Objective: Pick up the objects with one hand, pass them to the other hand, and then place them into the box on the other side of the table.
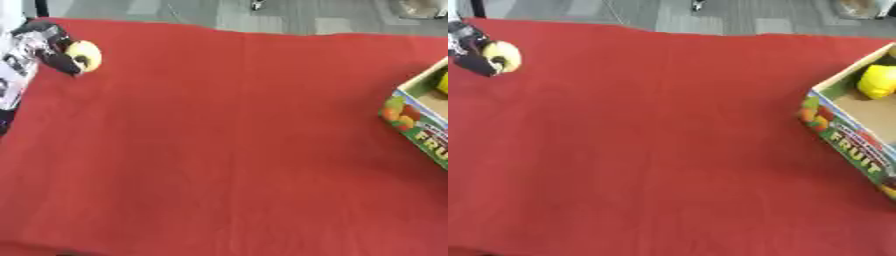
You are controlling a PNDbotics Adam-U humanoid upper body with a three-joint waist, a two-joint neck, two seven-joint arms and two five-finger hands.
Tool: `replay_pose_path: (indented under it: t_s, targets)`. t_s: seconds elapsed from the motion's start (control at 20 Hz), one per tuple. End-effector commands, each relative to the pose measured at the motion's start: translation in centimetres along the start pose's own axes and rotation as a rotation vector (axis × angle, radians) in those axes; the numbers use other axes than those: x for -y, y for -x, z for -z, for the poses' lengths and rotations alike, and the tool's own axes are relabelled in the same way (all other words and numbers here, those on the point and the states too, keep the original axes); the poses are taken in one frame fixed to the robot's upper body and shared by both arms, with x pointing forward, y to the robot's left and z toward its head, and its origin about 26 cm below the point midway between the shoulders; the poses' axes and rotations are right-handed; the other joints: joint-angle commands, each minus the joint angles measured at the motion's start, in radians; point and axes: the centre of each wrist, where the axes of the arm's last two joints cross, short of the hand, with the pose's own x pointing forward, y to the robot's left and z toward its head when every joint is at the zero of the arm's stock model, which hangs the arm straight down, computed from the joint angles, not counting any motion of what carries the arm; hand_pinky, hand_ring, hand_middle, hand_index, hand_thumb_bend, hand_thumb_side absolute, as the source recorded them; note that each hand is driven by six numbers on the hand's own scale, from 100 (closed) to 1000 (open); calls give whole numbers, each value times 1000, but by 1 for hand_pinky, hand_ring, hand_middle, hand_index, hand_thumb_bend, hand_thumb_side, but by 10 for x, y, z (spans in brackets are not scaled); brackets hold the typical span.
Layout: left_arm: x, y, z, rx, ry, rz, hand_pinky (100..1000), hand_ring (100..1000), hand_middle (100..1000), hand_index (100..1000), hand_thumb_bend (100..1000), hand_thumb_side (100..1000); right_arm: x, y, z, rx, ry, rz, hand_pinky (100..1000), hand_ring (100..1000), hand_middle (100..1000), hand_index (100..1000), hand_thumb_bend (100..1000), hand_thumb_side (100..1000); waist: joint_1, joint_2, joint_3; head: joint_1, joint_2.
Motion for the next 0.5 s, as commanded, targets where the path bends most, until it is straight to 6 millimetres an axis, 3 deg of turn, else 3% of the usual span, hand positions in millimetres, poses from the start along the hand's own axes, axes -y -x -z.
replay_pose_path:
  t_s: [0.05,0.5]
  targets:
    - [-20,-11,-15,104,-85,6,682,606,533,482,100,167,7,-21,13,48,-38,-43,1000,1000,1000,1000,100,427,1,-30,2,-9,3]
    - [3,-57,-49,420,-110,-67,683,591,517,487,100,224,-10,-42,56,173,-148,-55,995,1000,1000,1000,100,423,-3,-40,6,-27,9]
